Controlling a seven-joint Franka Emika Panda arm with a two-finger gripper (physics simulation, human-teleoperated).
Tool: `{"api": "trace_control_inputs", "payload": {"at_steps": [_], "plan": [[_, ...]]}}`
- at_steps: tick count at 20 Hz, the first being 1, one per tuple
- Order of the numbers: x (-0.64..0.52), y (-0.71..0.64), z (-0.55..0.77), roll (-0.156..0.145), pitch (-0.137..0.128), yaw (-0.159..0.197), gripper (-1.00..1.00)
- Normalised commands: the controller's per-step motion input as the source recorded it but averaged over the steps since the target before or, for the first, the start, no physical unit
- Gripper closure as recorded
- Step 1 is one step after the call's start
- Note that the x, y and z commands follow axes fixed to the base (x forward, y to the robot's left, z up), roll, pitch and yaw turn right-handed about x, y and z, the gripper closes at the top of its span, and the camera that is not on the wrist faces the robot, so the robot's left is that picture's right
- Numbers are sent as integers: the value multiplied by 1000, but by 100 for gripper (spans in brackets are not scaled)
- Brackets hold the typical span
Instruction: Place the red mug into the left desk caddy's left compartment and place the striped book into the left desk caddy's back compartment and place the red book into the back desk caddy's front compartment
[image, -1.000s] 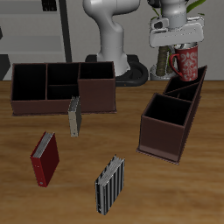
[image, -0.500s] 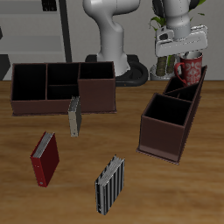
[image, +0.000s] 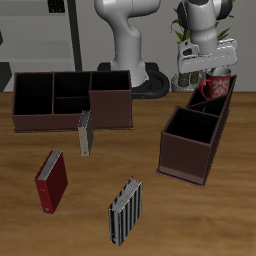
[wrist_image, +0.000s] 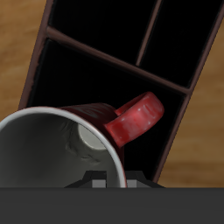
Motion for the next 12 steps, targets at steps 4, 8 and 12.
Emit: {"api": "trace_control_inputs", "payload": {"at_steps": [4, 8, 12], "plan": [[94, -27, -242, -6, 46, 5, 100], [122, 19, -304, 4, 56, 21, 100], [19, 47, -193, 52, 51, 21, 100]]}}
